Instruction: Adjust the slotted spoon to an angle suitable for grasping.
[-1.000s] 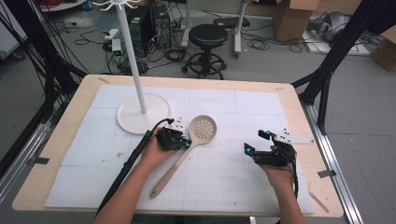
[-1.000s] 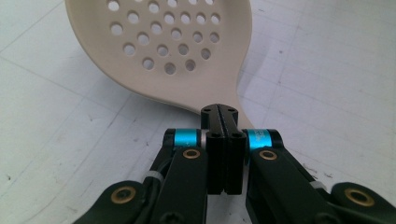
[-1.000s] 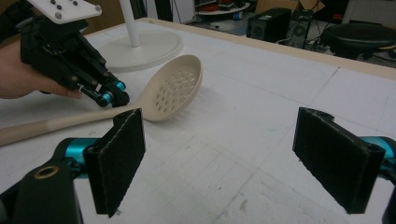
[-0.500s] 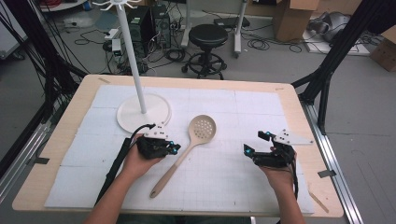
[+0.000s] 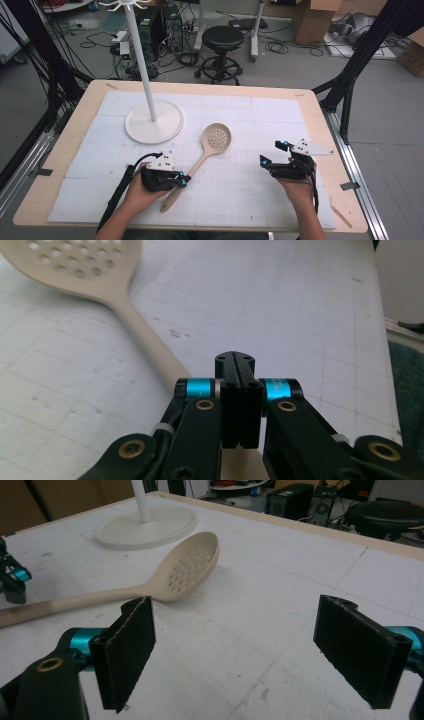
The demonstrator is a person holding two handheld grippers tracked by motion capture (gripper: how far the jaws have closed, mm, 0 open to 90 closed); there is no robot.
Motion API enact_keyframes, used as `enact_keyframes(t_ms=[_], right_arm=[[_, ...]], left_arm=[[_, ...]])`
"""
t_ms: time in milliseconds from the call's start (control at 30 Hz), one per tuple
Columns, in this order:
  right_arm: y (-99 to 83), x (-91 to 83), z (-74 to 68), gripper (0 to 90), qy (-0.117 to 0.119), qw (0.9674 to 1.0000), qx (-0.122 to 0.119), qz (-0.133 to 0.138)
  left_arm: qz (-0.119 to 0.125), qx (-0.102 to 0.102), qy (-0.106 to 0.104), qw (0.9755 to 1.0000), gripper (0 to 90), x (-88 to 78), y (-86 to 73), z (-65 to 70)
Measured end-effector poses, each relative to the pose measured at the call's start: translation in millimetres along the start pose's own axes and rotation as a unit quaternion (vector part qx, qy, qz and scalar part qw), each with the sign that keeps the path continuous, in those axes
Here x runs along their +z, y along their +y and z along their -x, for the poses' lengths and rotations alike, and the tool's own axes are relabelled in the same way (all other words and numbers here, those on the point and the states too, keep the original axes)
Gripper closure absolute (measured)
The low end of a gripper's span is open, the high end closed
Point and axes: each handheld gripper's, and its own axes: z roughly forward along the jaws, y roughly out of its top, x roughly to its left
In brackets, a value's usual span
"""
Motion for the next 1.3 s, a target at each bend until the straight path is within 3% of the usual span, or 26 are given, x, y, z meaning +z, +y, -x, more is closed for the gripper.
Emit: enact_keyframes(t_ms=[67,167,300,500,633,767,900,1033,1133,1167,1267,1300], right_arm=[[-0.1,0.3,-0.6,15.8,0.001,1.0000,0.000,-0.002],[-0.2,0.2,-0.7,15.8,0.001,1.0000,-0.001,-0.003],[-0.8,0.9,-1.0,15.7,0.000,1.0000,-0.003,-0.005],[-1.2,1.7,-0.7,15.8,0.000,1.0000,-0.003,-0.006],[-1.5,1.8,-0.9,15.8,0.000,1.0000,-0.001,-0.008],[-1.8,2.5,-0.6,15.8,0.000,1.0000,-0.003,-0.008],[-1.6,2.4,-0.7,15.8,-0.001,1.0000,-0.003,-0.008],[-1.7,2.7,-0.6,15.8,-0.001,1.0000,-0.003,-0.008],[-1.5,2.3,-0.6,15.7,-0.001,1.0000,-0.004,-0.008],[-1.6,1.6,-0.7,15.8,0.000,1.0000,-0.002,-0.008],[-1.5,0.9,-0.1,15.7,0.000,1.0000,-0.001,-0.006],[-1.7,1.0,0.1,15.7,0.000,1.0000,0.000,-0.005]], left_arm=[[-0.020,0.004,0.002,0.9998,89.8,5.9,-4.2,2.1],[-0.014,-0.001,-0.005,0.9999,89.8,6.5,-5.4,0.3],[-0.020,0.002,0.006,0.9998,89.8,1.3,-5.6,-2.6],[-0.033,-0.003,0.043,0.9985,89.8,-13.1,-10.5,-14.8],[-0.024,-0.019,0.070,0.9971,89.7,-25.4,-13.7,-26.9],[-0.022,-0.026,0.082,0.9960,89.8,-29.1,-14.9,-32.3],[-0.012,-0.035,0.085,0.9957,89.6,-25.9,-12.2,-34.0],[-0.002,-0.029,0.085,0.9960,88.5,-20.0,2.3,-34.2],[0.005,-0.035,0.088,0.9955,86.6,-11.7,12.0,-38.8],[0.002,-0.040,0.096,0.9945,77.6,-7.4,15.0,-41.0],[-0.006,-0.051,0.106,0.9931,70.0,1.6,18.3,-44.6],[-0.019,-0.059,0.117,0.9912,66.8,6.4,18.9,-46.3]])
